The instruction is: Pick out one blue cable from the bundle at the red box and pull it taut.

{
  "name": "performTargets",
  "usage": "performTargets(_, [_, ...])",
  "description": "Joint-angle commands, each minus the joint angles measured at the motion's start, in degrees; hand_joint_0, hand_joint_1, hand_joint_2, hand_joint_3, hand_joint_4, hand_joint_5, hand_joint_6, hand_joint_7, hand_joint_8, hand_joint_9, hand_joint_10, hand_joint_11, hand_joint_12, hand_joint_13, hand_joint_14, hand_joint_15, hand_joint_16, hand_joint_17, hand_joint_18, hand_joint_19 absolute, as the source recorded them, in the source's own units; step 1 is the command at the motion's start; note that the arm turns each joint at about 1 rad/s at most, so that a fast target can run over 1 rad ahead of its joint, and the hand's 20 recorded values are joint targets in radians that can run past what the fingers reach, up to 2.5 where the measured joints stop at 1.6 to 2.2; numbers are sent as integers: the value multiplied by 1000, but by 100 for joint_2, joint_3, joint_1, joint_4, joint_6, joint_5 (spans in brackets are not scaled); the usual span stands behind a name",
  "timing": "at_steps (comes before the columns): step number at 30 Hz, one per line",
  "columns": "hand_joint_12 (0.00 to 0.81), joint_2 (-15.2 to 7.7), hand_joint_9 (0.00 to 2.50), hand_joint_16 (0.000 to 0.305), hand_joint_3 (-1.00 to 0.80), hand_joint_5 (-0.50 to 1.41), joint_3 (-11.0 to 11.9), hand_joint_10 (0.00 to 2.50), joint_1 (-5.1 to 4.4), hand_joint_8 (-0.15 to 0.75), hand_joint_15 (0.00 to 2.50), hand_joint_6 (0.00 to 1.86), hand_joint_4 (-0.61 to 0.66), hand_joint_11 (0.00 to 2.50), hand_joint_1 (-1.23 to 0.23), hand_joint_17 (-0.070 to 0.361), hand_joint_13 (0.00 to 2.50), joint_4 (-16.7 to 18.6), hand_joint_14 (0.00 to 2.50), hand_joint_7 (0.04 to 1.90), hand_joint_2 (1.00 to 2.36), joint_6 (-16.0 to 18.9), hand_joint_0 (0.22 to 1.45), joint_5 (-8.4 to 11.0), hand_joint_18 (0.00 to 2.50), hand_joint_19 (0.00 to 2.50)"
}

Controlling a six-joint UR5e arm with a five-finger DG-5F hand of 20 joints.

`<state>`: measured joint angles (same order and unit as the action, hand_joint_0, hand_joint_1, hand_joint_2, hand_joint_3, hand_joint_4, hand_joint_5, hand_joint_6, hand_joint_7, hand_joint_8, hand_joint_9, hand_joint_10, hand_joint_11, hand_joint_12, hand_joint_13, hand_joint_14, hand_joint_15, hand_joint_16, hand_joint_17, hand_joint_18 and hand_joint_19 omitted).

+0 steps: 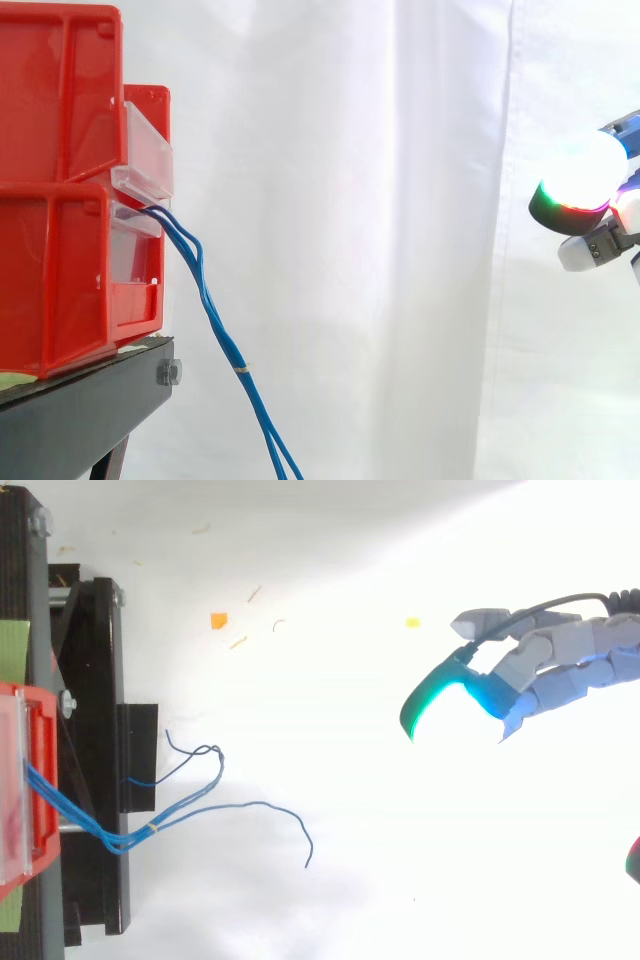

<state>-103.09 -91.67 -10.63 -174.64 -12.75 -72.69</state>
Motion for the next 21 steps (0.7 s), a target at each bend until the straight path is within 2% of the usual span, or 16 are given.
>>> performTargets(1, [300, 0, 291, 41, -500, -242, 0, 9, -1, 237, 76, 502, 183, 299, -502, 93, 0, 0, 2, 729, 1000, 0, 525, 0, 140, 478])
performTargets(6, [299, 0, 306, 42, -500, -240, 0, 8, -1, 238, 79, 502, 188, 305, -503, 94, 0, -9, 2, 728, 1000, 0, 525, 9, 148, 475])
performTargets(8, [299, 0, 306, 42, -500, -240, 0, 9, -1, 239, 75, 502, 188, 309, -503, 94, 0, -132, 2, 732, 1000, -26, 525, -9, 150, 475])
performTargets(11, [300, -44, 309, 42, -500, -239, 0, 9, -27, 238, 77, 502, 188, 311, -503, 94, 0, -105, 0, 731, 1000, -255, 525, 106, 150, 483])
performTargets(13, [300, -176, 310, 42, -500, -238, 0, 8, -45, 238, 79, 502, 188, 303, -503, 94, 0, 70, 3, 733, 1000, -475, 525, 237, 151, 474])
performTargets(15, [300, -396, 310, 42, -500, -238, 9, 8, -71, 239, 77, 502, 189, 302, -502, 94, 0, 615, 2, 733, 1000, -791, 526, 510, 152, 475])
performTargets(17, [301, -484, 310, 42, -500, -237, 18, 8, -98, 238, 77, 502, 190, 306, -501, 94, 1, 958, 2, 733, 1000, -914, 526, 615, 153, 482])
performTargets(18, [300, -615, 311, 42, -500, -237, 44, 9, -124, 239, 81, 502, 190, 303, -501, 94, 3, 1327, 2, 733, 1000, -1090, 526, 721, 154, 481])
performTargets(19, [301, -615, 311, 42, -500, -237, 44, 8, -124, 238, 77, 502, 191, 306, -501, 94, 3, 1327, 2, 734, 1000, -1090, 526, 721, 154, 482])
performTargets(21, [301, -809, 311, 42, -500, -237, 158, 9, -185, 239, 78, 502, 191, 311, -503, 94, 4, 1626, 2, 733, 1000, -1441, 526, 800, 155, 484])
